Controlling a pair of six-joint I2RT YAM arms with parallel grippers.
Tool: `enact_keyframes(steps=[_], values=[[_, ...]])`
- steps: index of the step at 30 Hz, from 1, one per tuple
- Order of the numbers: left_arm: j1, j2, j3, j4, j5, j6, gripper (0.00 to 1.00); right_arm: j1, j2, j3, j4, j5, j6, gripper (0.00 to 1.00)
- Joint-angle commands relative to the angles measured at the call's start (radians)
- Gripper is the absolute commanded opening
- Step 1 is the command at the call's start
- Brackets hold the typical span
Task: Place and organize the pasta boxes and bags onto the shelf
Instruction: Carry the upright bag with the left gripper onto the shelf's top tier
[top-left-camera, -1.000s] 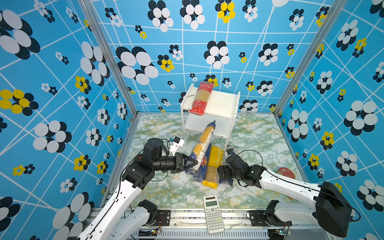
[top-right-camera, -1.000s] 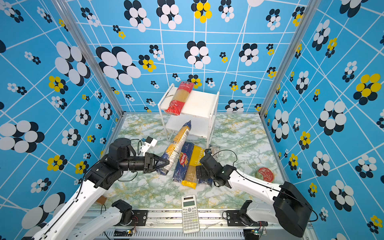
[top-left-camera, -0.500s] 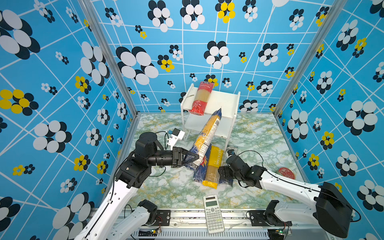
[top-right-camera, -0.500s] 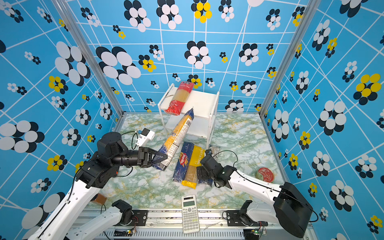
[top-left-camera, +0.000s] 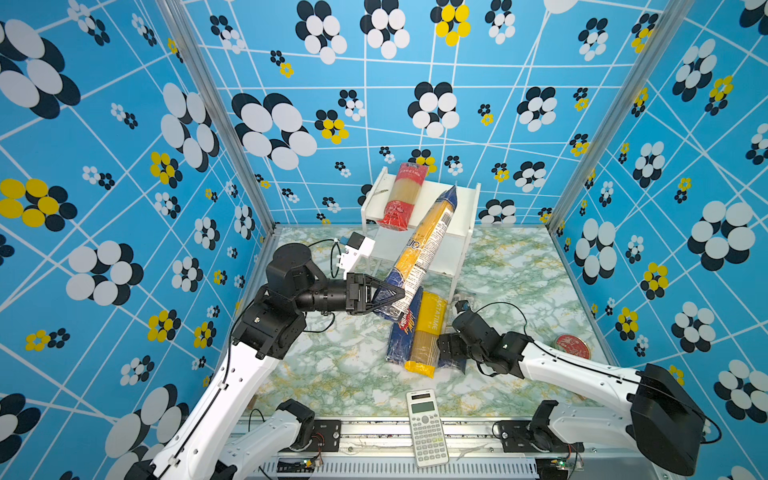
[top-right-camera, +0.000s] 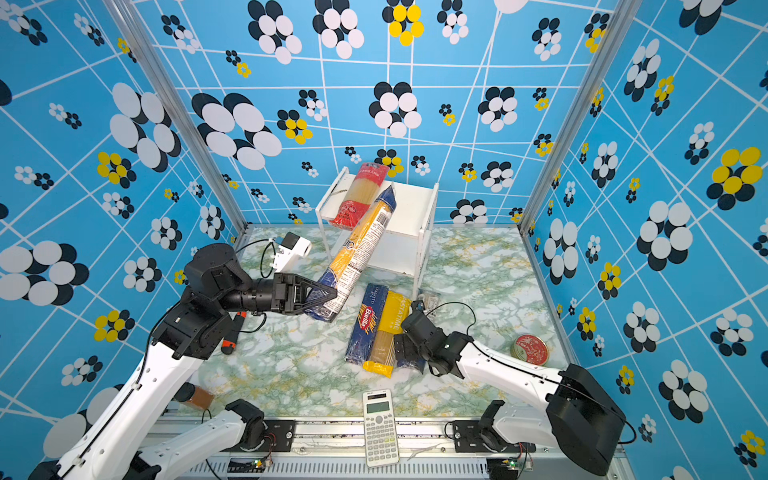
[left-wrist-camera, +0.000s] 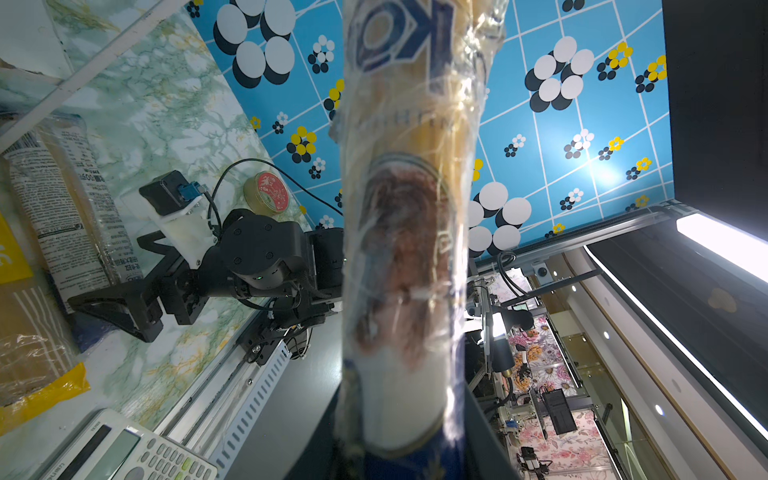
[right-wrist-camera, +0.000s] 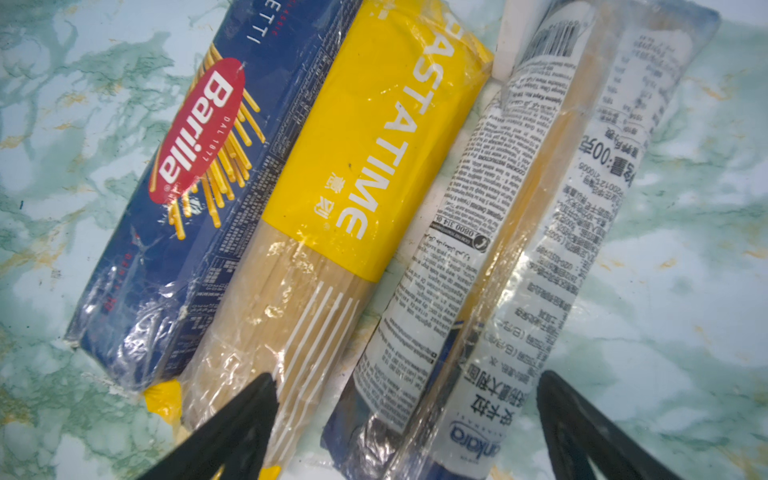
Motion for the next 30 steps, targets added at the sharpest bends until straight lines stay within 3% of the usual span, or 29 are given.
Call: enact_keyframes(steps=[1,15,30], values=[[0.007,0.022,0.101,0.225,0.03,0.01,0.02,0.006,-0.012,-0.011,-0.026,0.021,-0.013,0.99],[0.007,0.247,0.343,0.27,-0.053,0.036,0.02,0.005,-0.02,-0.012,-0.034,0.024,-0.017,0.99],[0.009,0.531,0.701,0.008,-0.259,0.26,0.02,0.005,-0.029,-0.035,-0.025,0.033,-0.01,0.99]])
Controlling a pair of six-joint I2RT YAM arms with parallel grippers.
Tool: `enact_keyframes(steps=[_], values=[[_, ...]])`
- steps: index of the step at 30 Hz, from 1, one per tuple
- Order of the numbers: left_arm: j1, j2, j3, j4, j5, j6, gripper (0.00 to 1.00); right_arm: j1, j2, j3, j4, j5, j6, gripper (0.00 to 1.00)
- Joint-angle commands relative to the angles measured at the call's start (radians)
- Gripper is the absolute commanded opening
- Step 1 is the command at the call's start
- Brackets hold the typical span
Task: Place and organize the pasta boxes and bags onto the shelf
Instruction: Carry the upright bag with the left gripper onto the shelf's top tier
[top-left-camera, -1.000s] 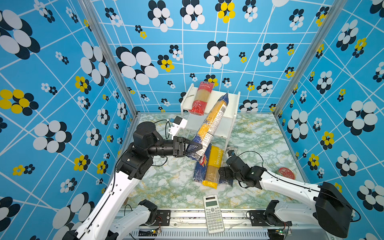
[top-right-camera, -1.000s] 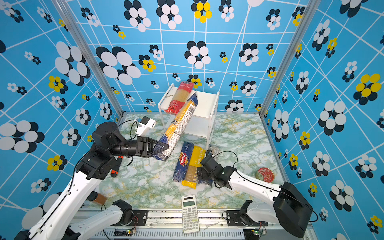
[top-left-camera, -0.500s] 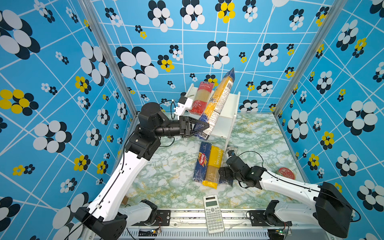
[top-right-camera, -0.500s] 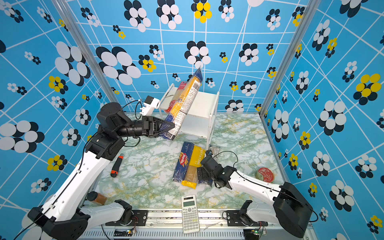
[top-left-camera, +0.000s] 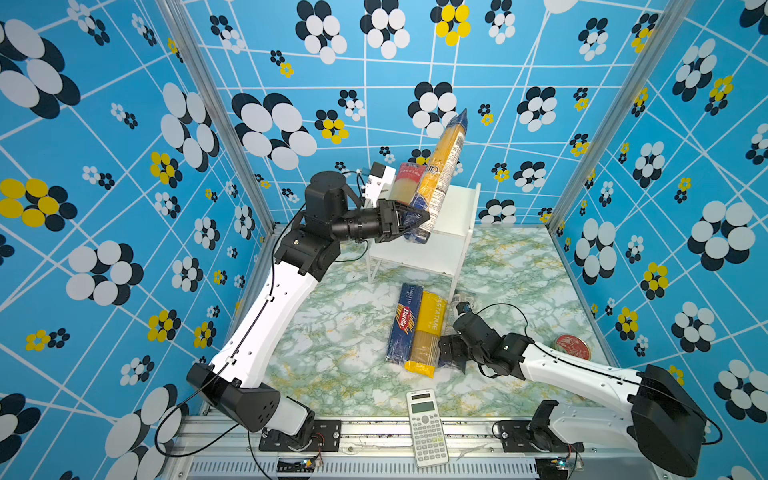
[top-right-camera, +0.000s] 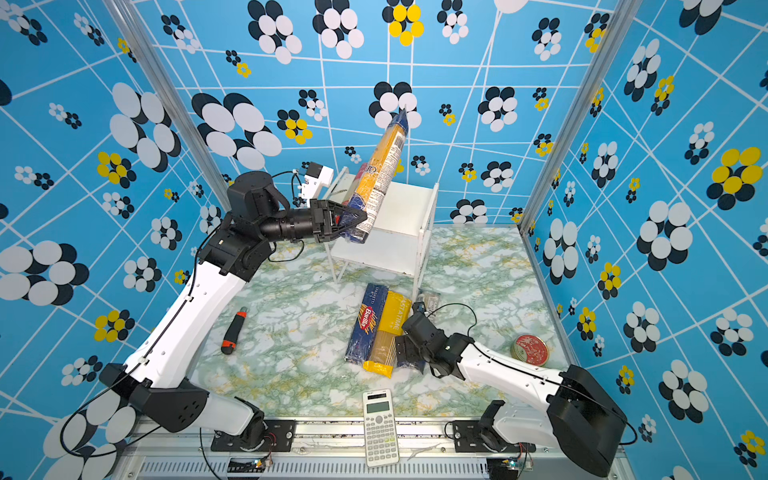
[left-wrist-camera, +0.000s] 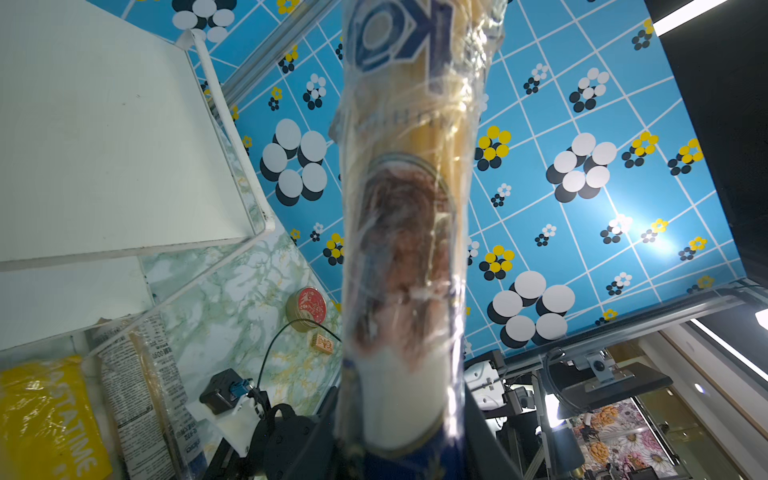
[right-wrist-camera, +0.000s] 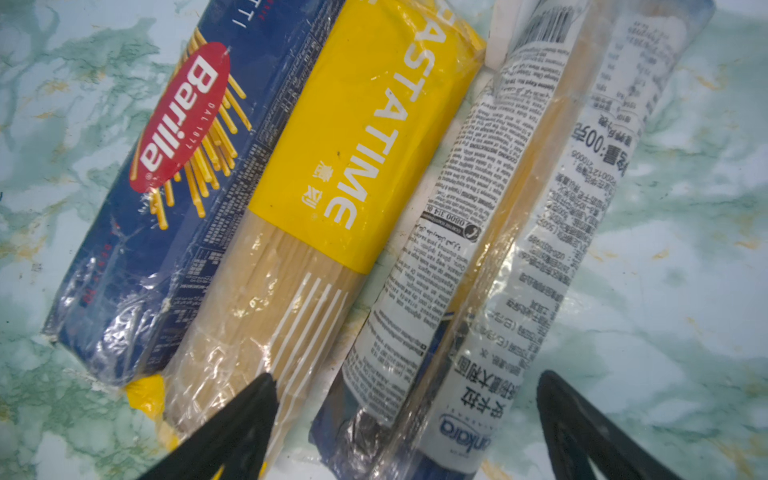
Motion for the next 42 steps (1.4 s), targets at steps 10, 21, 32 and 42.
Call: enact_keyframes(steps=[10,21,32,42], values=[[-0.044,0.176,0.299,-0.168,-0.326,0.328,0.03,0.005,-0.065,-0.05,-0.02,0.045,0.001,0.99],[-0.156,0.315,0.503,-0.336,-0.598,0.464,0.05,0.005,-0.078,-0.063,-0.021,0.041,0.014,0.99],[-0.227,0.36,0.571,-0.394,-0.842,0.54,0.08,0.005,-0.081,-0.071,-0.017,0.039,0.018,0.99],[-0.235,0.415,0.622,-0.426,-0.897,0.548,0.12,0.005,-0.094,-0.087,-0.012,0.038,0.029,0.99]])
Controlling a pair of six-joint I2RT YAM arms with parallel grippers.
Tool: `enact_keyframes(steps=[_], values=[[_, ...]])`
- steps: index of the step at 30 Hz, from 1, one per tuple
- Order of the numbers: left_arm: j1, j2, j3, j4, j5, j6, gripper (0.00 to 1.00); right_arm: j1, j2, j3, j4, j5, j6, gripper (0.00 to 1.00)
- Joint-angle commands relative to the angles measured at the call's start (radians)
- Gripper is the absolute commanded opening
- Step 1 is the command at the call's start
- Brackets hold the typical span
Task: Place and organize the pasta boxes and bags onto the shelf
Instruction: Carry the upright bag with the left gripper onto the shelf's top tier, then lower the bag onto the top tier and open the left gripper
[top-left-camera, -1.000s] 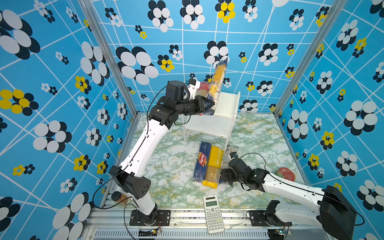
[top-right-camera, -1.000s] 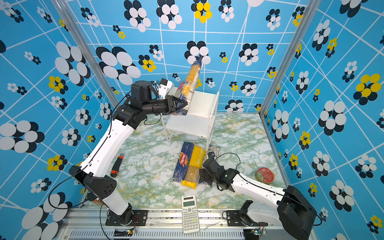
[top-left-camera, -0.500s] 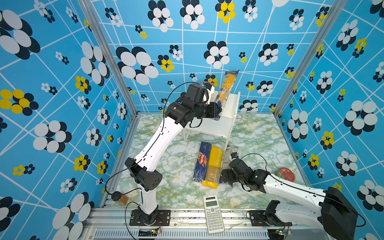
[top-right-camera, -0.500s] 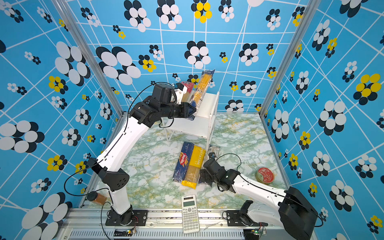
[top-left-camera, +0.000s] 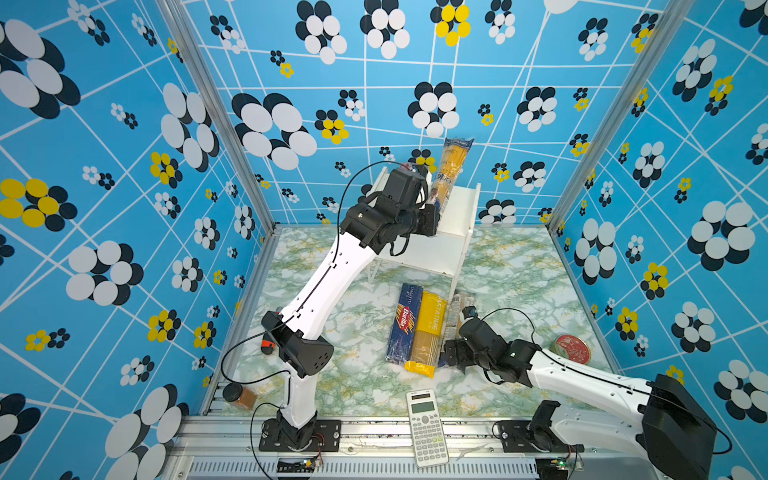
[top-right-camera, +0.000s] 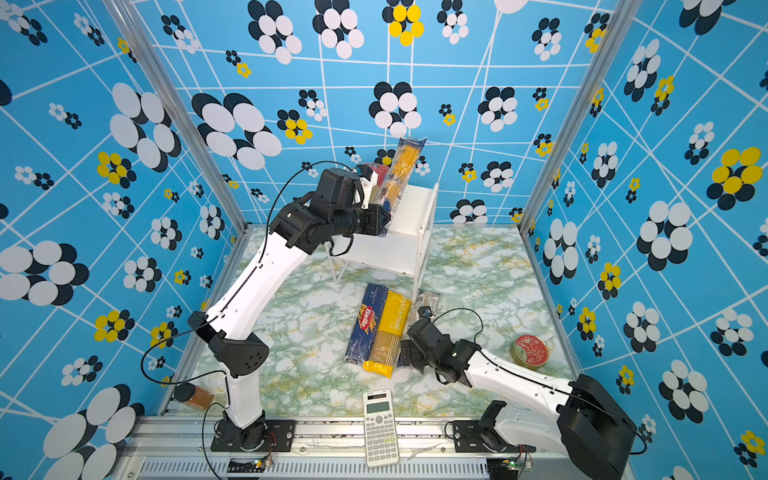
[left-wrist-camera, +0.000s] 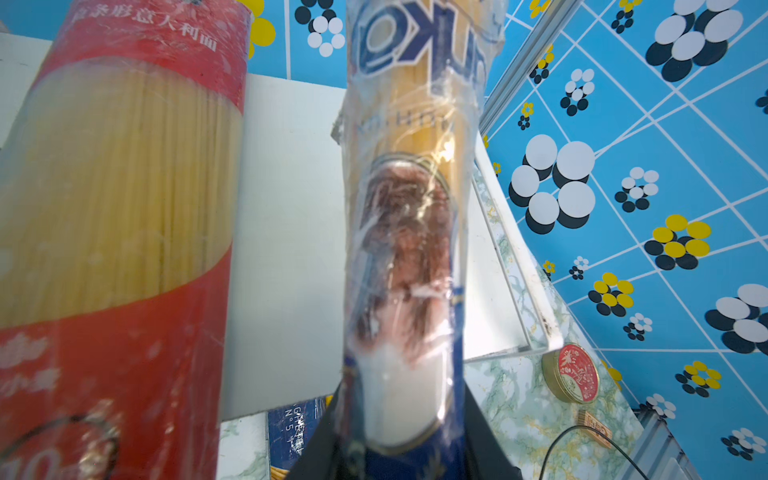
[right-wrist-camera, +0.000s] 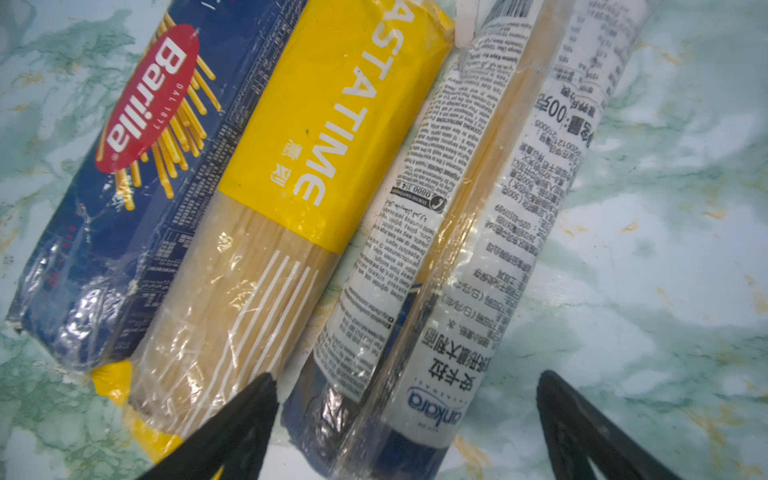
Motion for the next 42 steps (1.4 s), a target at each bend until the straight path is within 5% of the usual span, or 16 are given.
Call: enact_keyframes(steps=[1,42], values=[[-0.013,-0.017,0.068,0.133,-0.066,0.041,0.13,0.005,-0.023,-0.02,-0.015,0.017,0.015,0.99],[-0.016,0.035,0.062,0.101,-0.132,0.037,0.39,0.006,-0.051,-0.033,-0.024,0.028,0.009,0.99]])
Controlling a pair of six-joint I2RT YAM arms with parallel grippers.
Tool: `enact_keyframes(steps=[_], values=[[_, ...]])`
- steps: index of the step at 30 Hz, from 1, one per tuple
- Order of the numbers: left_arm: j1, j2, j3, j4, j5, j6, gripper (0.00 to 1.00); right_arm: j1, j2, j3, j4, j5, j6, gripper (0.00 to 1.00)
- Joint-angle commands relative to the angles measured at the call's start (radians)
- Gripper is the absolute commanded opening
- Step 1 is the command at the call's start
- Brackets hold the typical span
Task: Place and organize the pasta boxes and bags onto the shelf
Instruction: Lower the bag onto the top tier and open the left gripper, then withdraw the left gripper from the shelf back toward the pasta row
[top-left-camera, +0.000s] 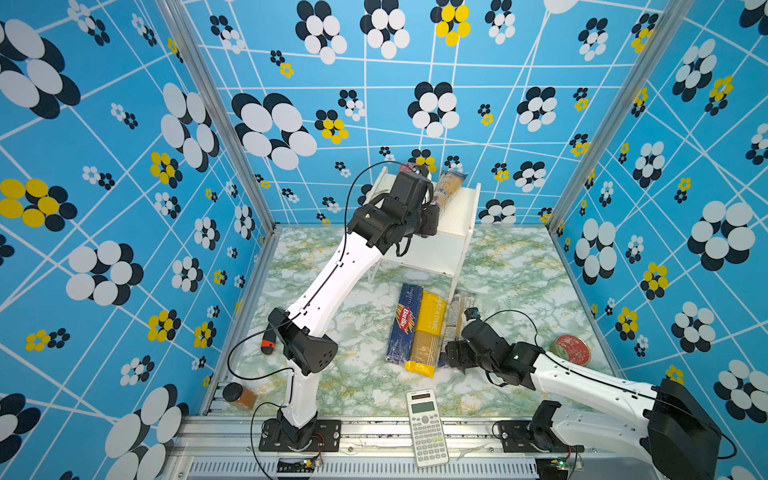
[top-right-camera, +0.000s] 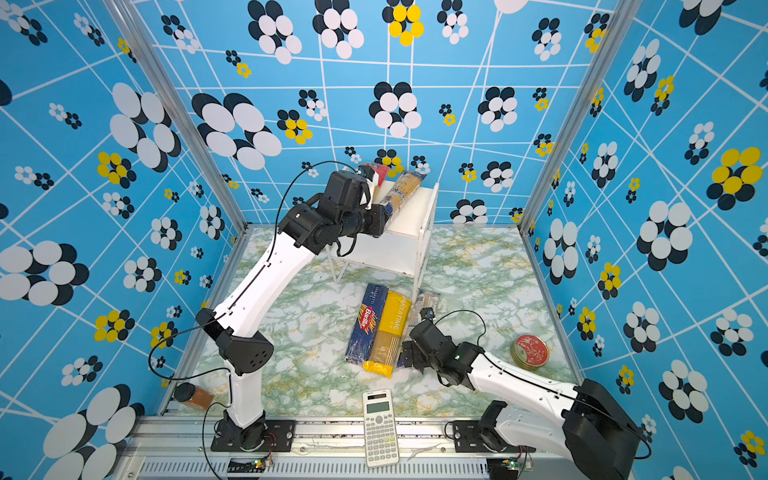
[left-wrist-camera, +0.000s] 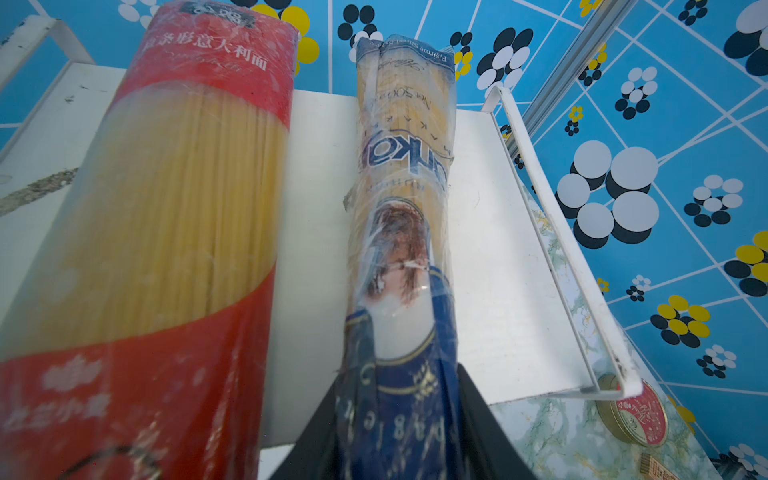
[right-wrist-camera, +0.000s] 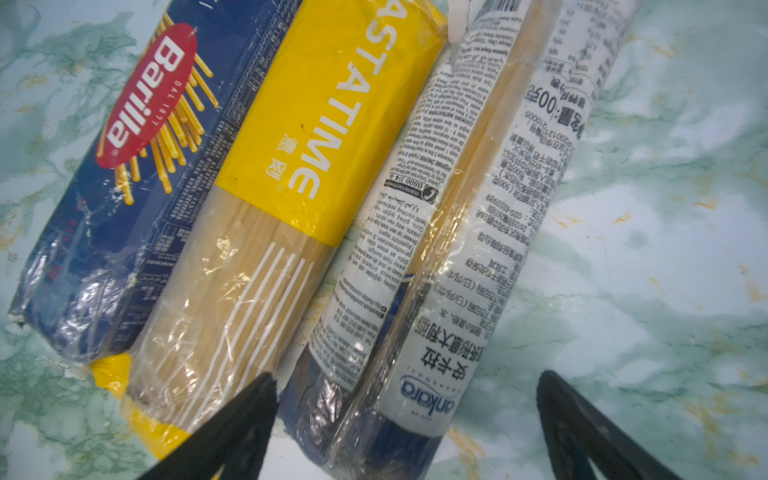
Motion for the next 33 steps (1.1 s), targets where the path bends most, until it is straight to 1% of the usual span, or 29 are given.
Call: enact_keyframes(steps=[1,11,16,18,24,28,30,33], values=[[-0.005,0.005,0.047,0.089,-0.009,0.006,0.39,0.005,-0.019,-0.012,-0.025,0.026,0.005,0.99],[-0.004,-0.004,0.033,0.094,0.002,0.009,0.42,0.006,-0.028,-0.01,-0.033,0.031,0.007,0.99],[-0.004,-0.02,0.006,0.113,0.003,0.016,0.42,0.005,-0.03,-0.013,-0.033,0.031,0.011,0.99],[-0.004,-0.022,0.006,0.113,0.004,0.017,0.47,0.006,-0.029,-0.015,-0.032,0.031,0.013,0.99],[-0.008,-0.041,-0.005,0.112,-0.008,0.031,0.49,0.006,-0.033,-0.016,-0.033,0.03,0.016,0.99],[-0.013,-0.091,-0.047,0.127,-0.023,0.047,0.51,0.005,-0.043,-0.01,-0.036,0.032,0.023,0.99],[-0.017,-0.119,-0.092,0.145,-0.018,0.056,0.54,0.005,-0.05,-0.004,-0.036,0.033,0.03,0.99],[-0.021,-0.221,-0.206,0.194,0.006,0.076,0.64,0.004,-0.06,0.005,-0.026,0.023,0.044,0.99]])
